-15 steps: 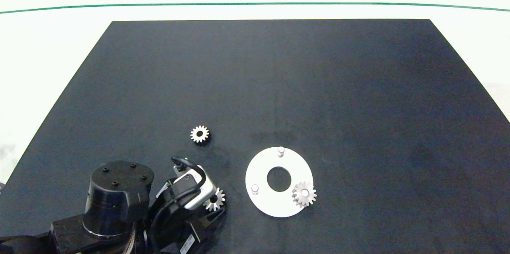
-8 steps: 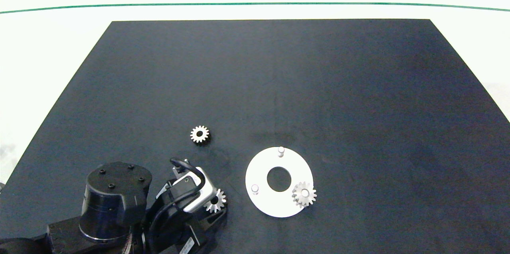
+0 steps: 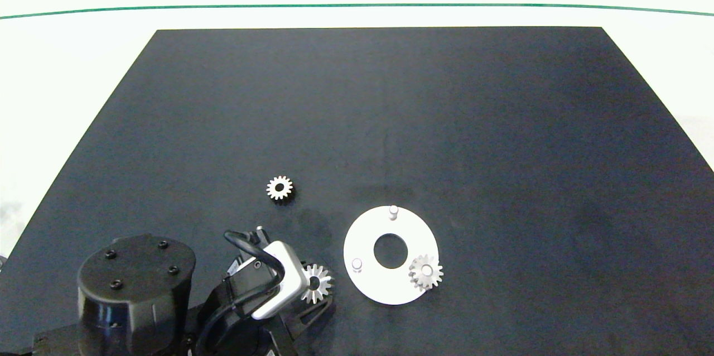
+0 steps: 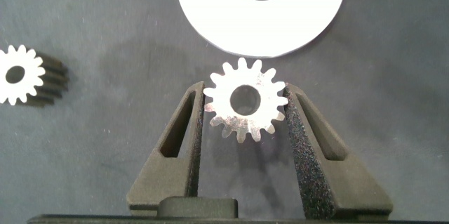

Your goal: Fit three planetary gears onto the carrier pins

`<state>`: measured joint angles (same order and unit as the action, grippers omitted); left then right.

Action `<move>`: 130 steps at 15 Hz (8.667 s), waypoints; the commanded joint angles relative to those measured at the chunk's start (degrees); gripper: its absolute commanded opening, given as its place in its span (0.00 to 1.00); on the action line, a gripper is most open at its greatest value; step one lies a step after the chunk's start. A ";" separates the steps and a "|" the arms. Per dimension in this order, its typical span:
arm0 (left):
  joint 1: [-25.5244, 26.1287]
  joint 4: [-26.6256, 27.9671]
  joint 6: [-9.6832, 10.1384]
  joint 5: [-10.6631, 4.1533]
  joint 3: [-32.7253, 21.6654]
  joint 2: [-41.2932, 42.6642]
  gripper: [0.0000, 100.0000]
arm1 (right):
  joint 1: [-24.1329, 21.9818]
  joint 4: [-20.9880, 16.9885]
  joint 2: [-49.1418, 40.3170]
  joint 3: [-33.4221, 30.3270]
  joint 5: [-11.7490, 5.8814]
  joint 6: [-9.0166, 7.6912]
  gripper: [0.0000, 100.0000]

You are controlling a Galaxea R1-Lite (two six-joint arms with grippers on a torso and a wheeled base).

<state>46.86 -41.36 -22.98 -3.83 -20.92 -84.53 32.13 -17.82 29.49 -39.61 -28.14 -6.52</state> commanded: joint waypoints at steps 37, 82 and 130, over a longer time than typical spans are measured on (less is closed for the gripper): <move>4.47 11.04 -4.88 -3.73 -15.91 -8.02 0.04 | -0.05 -0.11 0.04 -0.82 -0.16 0.02 1.00; 4.12 10.78 -4.27 -3.73 -15.38 -8.55 0.04 | -0.05 -0.02 0.04 -1.35 -0.16 0.37 1.00; 1.39 13.68 -5.32 -3.29 -17.84 -1.69 1.00 | -0.05 -0.11 0.04 -1.79 -0.16 0.37 1.00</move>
<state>49.20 -30.56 -27.72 -7.05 -36.35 -91.56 32.05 -17.80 29.49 -41.47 -28.16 -6.08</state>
